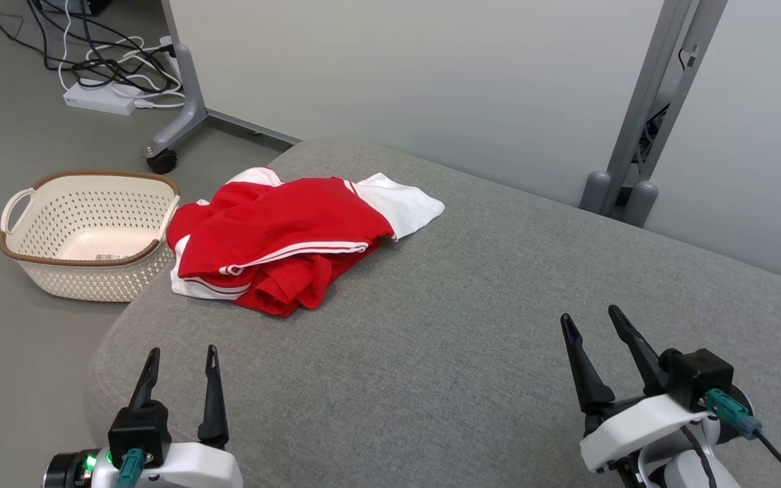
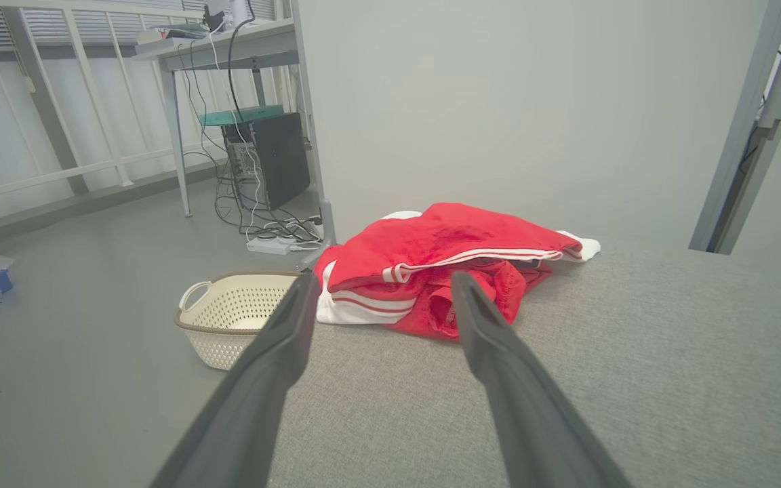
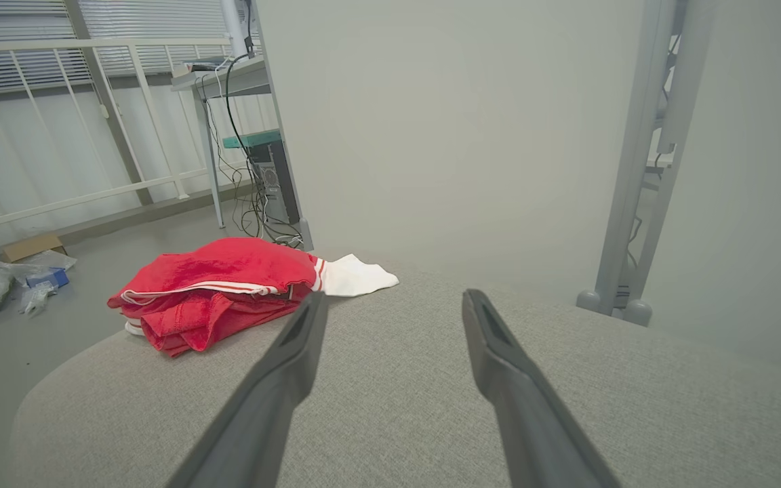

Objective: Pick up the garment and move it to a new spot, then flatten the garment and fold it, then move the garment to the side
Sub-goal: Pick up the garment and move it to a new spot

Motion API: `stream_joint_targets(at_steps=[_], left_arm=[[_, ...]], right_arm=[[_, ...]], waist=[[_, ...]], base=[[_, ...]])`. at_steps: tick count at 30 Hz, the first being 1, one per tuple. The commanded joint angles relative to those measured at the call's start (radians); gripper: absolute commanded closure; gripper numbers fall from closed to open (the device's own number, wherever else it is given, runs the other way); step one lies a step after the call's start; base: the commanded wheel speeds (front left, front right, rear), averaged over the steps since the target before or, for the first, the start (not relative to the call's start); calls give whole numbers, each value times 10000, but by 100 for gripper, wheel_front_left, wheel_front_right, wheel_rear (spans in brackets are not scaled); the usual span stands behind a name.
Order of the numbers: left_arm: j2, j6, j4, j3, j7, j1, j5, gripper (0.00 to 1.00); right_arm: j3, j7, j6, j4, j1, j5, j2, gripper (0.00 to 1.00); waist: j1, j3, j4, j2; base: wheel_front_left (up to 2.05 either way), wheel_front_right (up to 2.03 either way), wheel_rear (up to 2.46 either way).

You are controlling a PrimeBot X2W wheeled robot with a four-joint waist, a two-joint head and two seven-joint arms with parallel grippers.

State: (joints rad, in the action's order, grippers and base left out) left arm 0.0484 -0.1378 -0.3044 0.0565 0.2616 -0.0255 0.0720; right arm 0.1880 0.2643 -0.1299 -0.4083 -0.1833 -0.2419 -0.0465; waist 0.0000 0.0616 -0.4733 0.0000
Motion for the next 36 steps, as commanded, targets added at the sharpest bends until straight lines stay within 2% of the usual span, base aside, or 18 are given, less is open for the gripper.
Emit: stream_joint_targets(at_steps=[1, 7, 10, 14, 17, 21, 23, 27, 31, 36], left_arm=[[41, -62, 27, -31, 41, 46, 38, 0], [39, -80, 57, -76, 41, 56, 182, 0], [40, 170, -36, -190, 41, -145, 40, 0], [269, 661, -159, -267, 41, -506, -23, 0], [545, 1275, -494, -395, 40, -1267, 213, 0], [923, 1833, -1188, -393, 38, -2608, 293, 0], [1230, 2181, -2187, -243, -212, -3741, 383, 0], [1724, 2541, -3531, 199, -1138, -5291, 423, 0], [2129, 2664, -4880, 656, -2148, -6628, 761, 0], [2825, 2673, -5989, 2166, -2617, -7733, 1184, 0]], right_arm=[[2, 16, -15, -40, -107, -53, -73, 0], [12, 14, -15, -114, 18, -116, -72, 0], [-155, 14, -15, -70, 216, 143, -75, 0], [-427, 14, -15, 84, 434, 329, -76, 0], [-674, 16, -15, 312, 646, 522, -73, 0], [-667, 14, -15, 454, 478, 970, -78, 0], [-647, 14, -13, 553, 185, 1202, -158, 0], [-482, 14, -10, 641, -188, 1417, -274, 0], [-284, 14, -9, 691, -546, 1505, -494, 0], [-92, 14, -9, 737, -936, 1547, -623, 0]], waist=[[0, 1, 2, 0], [0, 44, 37, 0], [0, 66, 57, 0], [0, 57, 50, 0], [0, -94, 69, 0], [0, -750, 300, 0], [0, -1281, 573, 0], [0, -1959, 992, 0], [0, -2525, 1398, 0], [0, -3078, 1941, 0]], base=[[0, 0, 0], [0, 0, 0], [0, 0, 0], [0, 0, 0], [0, 0, 0], [0, 0, 0], [0, 0, 0], [0, 0, 0], [0, 0, 0], [0, 0, 0]])
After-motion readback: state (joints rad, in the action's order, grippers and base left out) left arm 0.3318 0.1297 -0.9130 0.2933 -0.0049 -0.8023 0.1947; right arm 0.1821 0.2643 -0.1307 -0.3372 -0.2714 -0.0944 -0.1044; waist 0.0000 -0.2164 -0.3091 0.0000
